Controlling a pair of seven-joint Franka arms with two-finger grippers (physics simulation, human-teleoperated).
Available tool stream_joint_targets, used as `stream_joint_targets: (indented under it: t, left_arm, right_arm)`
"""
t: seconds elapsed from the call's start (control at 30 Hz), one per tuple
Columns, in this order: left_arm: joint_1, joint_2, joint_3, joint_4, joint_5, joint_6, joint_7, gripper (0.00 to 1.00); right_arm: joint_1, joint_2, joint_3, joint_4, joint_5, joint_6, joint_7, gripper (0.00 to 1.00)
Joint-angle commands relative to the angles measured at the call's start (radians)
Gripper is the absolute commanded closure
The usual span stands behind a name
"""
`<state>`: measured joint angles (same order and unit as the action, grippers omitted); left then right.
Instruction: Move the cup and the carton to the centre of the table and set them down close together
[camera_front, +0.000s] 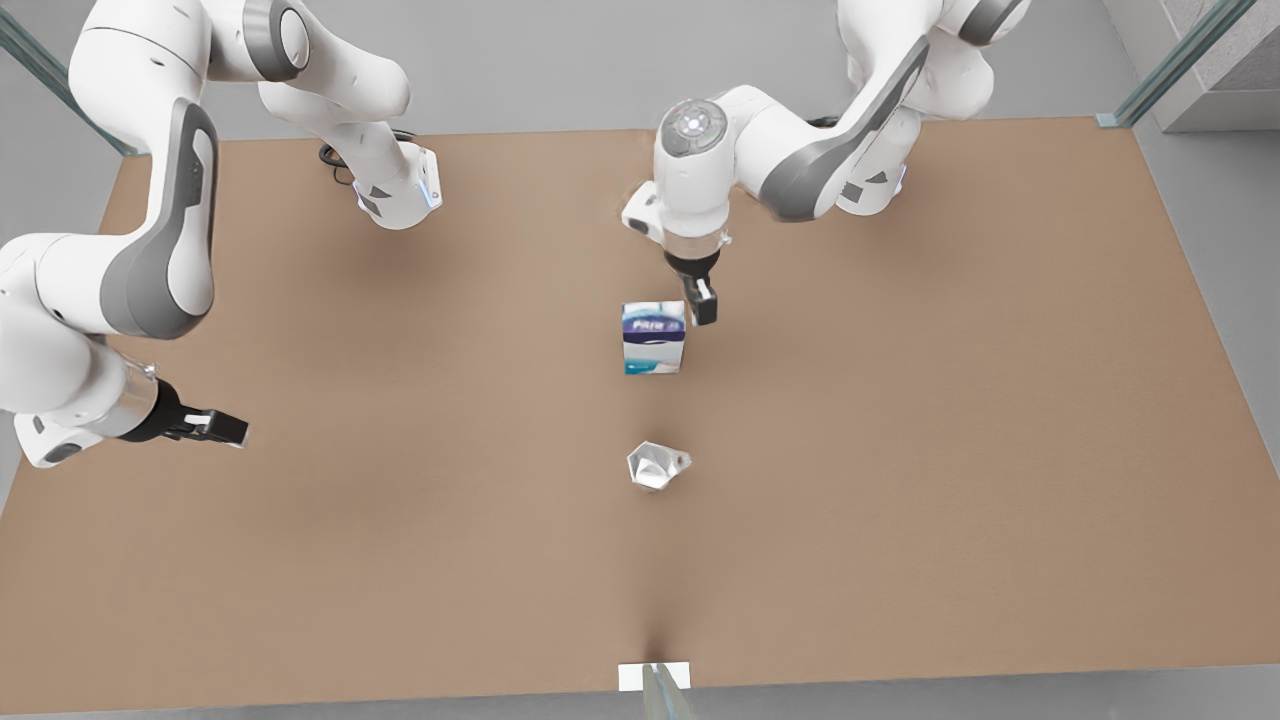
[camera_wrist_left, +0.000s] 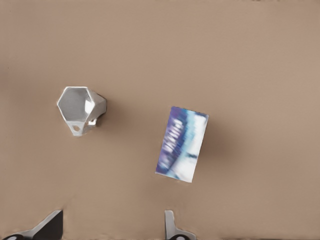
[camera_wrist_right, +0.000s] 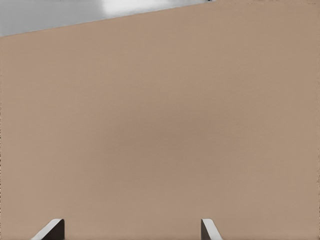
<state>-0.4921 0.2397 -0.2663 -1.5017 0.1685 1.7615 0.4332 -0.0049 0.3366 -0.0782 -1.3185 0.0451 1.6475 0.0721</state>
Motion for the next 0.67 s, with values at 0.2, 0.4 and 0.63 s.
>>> stream_joint_targets:
  t: [0.2,0.4,0.63]
  left_arm:
    - [0.331,-0.014,0.389,0.015,-0.073,0.013,-0.329,0.0]
    - [0.498,-0.125,0.345,-0.094,-0.02,0.093,-0.366,0.0]
    - [0.395,-0.151,0.378,-0.057,-0.116,-0.039,-0.422,0.0]
  right_arm:
    - [0.002,-0.001,0.003,0.002,-0.002,0.002,0.0,0.0]
    - [0.003,0.001,0.003,0.002,-0.002,0.003,0.0,0.0]
    - [0.008,0.001,0.003,0.002,-0.002,0.005,0.002,0.0]
